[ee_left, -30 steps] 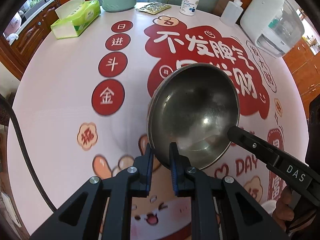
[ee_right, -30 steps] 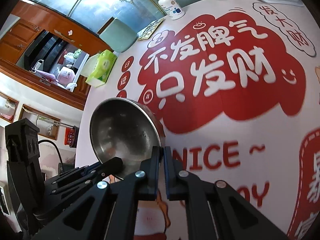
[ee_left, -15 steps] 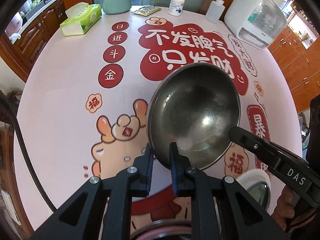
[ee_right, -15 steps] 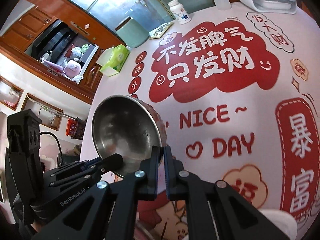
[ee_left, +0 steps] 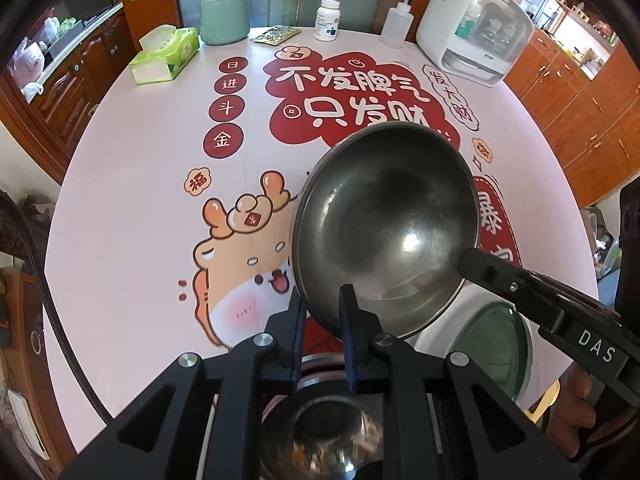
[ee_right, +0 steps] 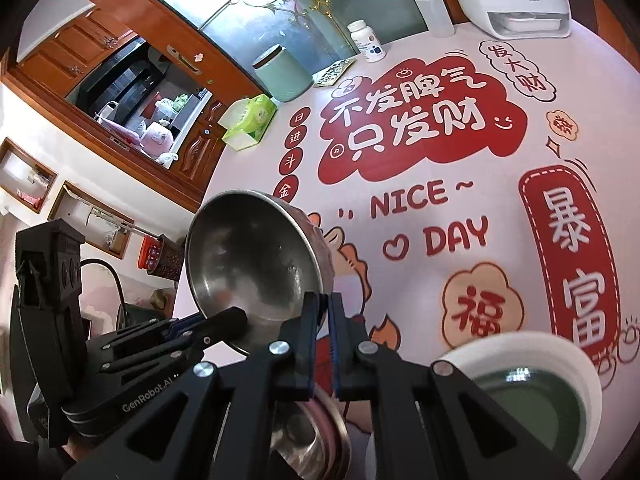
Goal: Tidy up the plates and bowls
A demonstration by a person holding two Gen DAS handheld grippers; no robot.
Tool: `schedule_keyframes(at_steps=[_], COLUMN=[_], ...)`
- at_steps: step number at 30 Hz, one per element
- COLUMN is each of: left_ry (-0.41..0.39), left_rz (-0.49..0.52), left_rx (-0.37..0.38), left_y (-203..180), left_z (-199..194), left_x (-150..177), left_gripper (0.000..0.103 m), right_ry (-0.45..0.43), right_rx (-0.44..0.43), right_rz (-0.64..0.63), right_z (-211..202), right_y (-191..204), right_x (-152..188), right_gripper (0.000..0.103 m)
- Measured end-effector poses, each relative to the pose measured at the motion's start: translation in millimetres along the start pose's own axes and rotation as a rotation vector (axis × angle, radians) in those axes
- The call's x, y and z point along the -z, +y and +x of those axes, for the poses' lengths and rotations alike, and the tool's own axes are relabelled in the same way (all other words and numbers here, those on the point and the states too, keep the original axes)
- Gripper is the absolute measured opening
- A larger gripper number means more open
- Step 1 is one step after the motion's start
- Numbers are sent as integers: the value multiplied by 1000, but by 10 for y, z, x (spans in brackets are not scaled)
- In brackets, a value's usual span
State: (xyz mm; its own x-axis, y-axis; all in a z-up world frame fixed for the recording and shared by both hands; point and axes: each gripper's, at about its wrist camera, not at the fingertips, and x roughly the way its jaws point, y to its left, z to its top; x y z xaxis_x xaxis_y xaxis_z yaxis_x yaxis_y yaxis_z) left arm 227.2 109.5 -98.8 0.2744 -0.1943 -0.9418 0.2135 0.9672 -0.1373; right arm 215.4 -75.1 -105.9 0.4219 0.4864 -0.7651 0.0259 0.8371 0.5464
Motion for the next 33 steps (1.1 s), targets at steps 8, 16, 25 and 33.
schedule_keyframes(at_steps=[8, 16, 25, 33], left_ry=[-5, 25, 80, 127], left_rz=[38, 62, 47, 50], left_rx=[0, -5, -27, -31], left_y=[-11, -23, -39, -30], left_z=[-202, -290, -225, -146], left_x=[316, 683, 1066, 1252], left_gripper=[15, 16, 17, 19], right_ry=[-9, 4, 53, 85], right_rx=[-3, -3, -19, -8], right_rz=[5, 29, 57, 68], right_z=[-170, -264, -268, -241], right_y=[118, 152, 129, 121], right_x=[328, 708, 1063, 1219], right_gripper=[6, 6, 7, 7])
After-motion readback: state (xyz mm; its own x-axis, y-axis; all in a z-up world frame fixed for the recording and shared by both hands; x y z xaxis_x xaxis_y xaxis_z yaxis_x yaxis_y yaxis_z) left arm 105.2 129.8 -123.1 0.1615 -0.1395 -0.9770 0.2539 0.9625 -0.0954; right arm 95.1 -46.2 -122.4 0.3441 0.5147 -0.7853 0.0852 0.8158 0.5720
